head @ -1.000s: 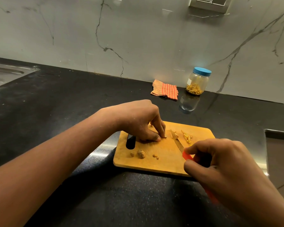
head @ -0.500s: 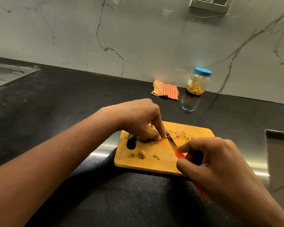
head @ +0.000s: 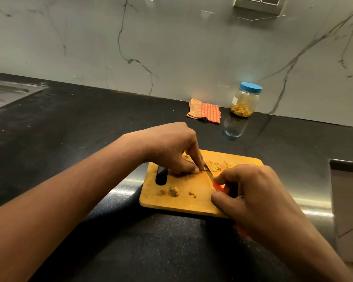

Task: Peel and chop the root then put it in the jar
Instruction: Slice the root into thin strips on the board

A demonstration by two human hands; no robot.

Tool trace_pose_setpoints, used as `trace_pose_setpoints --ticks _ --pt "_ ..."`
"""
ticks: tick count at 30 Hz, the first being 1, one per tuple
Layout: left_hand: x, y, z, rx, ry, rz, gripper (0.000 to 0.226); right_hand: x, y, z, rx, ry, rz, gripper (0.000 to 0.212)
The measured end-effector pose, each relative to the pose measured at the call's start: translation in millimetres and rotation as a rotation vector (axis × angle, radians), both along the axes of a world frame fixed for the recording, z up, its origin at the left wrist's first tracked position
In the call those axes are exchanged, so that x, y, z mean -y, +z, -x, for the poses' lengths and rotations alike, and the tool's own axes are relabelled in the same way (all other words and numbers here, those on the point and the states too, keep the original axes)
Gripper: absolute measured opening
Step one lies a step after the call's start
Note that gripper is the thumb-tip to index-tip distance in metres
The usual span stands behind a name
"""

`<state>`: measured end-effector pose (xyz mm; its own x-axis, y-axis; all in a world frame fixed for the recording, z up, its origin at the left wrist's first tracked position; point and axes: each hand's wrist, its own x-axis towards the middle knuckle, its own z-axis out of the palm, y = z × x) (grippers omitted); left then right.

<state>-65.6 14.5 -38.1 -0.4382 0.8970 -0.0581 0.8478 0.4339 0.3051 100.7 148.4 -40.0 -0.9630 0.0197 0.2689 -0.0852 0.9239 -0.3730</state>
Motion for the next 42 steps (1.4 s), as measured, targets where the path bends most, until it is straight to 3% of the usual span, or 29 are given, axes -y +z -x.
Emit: trace_pose_setpoints --ticks 7,42 --pt "3 4 -2 0.027 0.007 0.016 0.025 -11 3 -16 -0.012 -0.006 0.048 0.019" --pt "13 -7 -8 0.039 0.051 -0.029 0.031 -13 -3 -5 0.037 0.038 0.142 0.021"
